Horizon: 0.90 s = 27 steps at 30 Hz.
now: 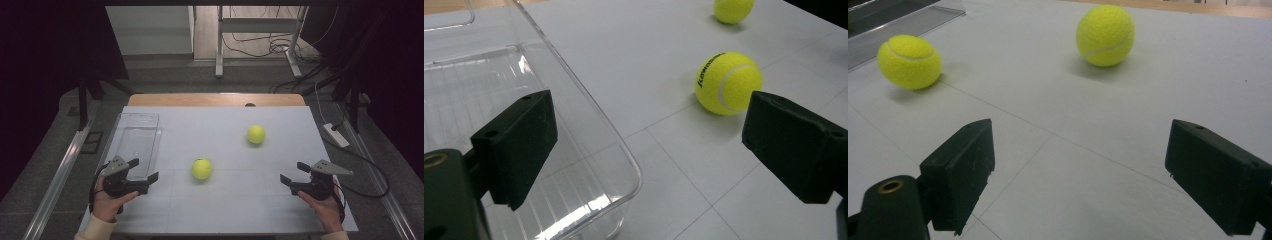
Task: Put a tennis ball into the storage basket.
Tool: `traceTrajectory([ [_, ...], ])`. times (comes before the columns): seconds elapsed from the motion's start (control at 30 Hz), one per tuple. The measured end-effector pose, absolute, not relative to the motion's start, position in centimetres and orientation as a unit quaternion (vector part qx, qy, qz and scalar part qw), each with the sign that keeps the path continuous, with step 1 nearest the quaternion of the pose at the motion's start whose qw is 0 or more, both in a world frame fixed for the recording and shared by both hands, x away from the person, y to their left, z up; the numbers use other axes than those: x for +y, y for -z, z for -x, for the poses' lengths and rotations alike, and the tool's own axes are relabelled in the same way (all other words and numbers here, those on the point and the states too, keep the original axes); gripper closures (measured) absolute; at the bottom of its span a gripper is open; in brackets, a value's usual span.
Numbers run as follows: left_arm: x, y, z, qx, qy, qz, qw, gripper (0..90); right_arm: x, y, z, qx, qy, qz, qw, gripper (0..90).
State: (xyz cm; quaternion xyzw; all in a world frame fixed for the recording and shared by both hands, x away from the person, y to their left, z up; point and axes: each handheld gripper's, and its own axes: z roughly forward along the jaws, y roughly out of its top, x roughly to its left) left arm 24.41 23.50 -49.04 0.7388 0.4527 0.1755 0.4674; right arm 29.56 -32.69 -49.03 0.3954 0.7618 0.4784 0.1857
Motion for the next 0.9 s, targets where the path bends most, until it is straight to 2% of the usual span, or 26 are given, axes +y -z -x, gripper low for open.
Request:
traceTrajectory([
  [0.9,22.1,47.8,-24.6,0.451,-0.181,-0.736,0.471,9.0,-32.2,50.0,-29.7,0.77,-0.473,-0.392,0.171,13.7],
])
